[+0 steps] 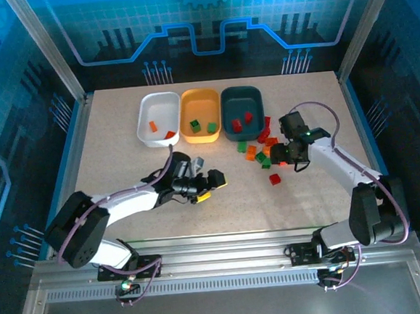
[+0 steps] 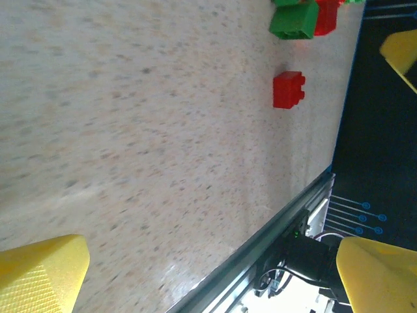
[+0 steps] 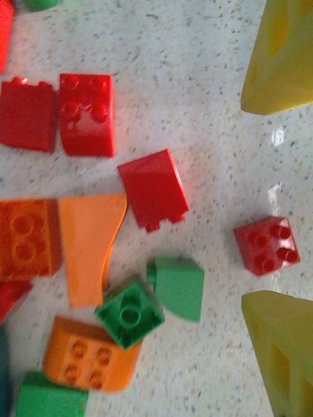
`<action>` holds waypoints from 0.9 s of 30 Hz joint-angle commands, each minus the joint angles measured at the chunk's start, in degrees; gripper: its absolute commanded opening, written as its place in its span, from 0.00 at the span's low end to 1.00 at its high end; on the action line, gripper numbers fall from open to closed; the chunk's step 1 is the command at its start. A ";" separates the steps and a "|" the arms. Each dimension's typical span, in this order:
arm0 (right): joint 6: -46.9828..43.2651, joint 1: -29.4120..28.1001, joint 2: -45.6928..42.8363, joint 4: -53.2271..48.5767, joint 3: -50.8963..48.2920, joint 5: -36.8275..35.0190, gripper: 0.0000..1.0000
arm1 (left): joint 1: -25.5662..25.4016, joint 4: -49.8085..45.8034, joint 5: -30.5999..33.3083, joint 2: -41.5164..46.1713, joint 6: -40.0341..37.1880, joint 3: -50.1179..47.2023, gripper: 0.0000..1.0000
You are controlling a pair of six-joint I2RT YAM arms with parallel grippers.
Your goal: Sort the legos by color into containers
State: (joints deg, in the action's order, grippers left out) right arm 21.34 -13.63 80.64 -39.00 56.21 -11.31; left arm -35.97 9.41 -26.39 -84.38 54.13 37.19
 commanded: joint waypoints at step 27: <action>-3.94 2.10 21.45 3.07 8.01 -3.07 0.58 | -0.97 3.08 -0.05 -3.33 3.71 4.57 0.99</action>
State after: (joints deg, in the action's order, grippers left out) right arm 18.52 -12.67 101.71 -36.25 65.56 -14.55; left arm -36.71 14.22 -27.16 -89.19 58.52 40.03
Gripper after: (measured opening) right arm 0.589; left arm 0.990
